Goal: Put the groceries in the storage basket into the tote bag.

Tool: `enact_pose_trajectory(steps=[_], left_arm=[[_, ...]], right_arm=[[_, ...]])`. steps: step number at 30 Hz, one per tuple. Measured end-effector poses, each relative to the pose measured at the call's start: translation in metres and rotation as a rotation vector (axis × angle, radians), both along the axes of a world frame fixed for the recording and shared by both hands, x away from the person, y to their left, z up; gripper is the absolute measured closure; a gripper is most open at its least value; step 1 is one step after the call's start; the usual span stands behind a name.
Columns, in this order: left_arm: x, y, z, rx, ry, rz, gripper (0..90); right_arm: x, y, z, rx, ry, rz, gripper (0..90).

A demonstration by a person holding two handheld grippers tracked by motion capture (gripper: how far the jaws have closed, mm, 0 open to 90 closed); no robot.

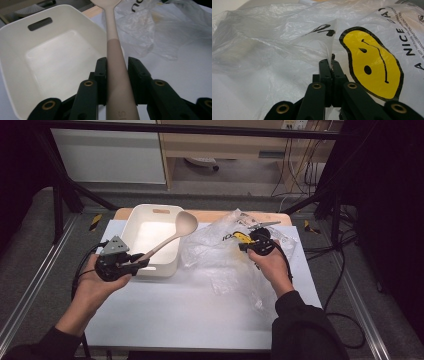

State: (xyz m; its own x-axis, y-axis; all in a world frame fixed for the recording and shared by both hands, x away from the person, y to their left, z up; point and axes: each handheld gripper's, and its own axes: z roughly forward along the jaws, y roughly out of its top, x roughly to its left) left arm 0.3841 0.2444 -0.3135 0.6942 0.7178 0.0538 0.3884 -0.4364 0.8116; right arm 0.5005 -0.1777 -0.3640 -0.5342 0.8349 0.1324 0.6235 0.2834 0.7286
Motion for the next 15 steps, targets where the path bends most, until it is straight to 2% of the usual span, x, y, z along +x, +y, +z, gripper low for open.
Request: enact_pose_trajectory(steps=[6,15], left_arm=[[-0.019,-0.013,-0.005,0.028,0.018,-0.088,69.8],[-0.043,-0.036,-0.012,0.068,0.034,-0.193,69.7]], right_arm=[[-0.001,0.0,0.002,0.003,0.0,-0.001,90.0],[-0.002,0.002,0.003,0.004,0.0,0.002,90.0]])
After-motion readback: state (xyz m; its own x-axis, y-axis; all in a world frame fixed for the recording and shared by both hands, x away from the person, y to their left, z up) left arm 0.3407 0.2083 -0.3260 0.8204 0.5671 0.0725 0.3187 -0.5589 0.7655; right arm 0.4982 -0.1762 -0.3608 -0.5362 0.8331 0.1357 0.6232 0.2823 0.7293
